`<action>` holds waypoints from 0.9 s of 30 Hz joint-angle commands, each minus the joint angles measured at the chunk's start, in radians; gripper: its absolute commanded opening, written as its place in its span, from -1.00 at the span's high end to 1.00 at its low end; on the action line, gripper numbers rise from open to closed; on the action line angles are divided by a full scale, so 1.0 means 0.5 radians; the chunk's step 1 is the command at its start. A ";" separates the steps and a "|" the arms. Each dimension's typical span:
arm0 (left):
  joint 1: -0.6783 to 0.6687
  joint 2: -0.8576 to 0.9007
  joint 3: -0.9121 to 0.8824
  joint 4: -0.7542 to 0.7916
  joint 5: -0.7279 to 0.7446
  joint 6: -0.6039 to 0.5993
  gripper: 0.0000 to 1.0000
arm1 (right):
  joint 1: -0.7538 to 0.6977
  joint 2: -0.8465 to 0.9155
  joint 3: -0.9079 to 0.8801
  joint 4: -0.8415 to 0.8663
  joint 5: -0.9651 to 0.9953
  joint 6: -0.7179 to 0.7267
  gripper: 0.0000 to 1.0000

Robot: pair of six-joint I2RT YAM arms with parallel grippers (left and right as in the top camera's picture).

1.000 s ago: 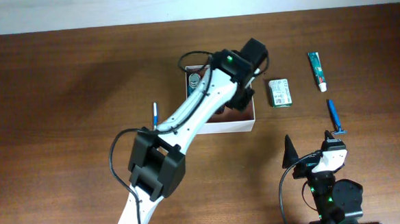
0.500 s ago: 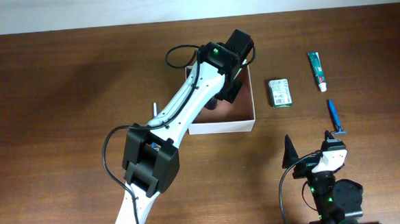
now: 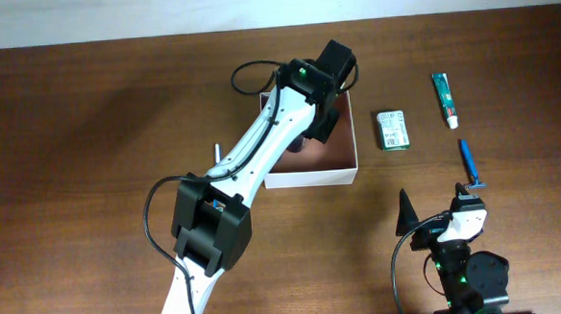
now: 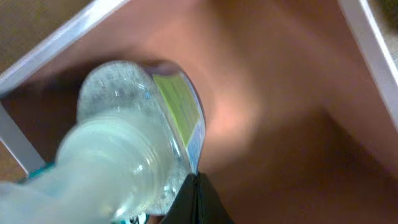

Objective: Pack container

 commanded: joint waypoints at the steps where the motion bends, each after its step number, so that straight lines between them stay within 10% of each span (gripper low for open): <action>1: -0.032 -0.030 0.025 -0.057 0.024 -0.025 0.99 | -0.009 -0.021 -0.018 0.002 -0.019 0.001 -0.97; 27: 0.167 -0.314 0.157 -0.726 0.010 -0.378 0.99 | -0.009 -0.021 -0.018 0.002 -0.018 0.001 -0.97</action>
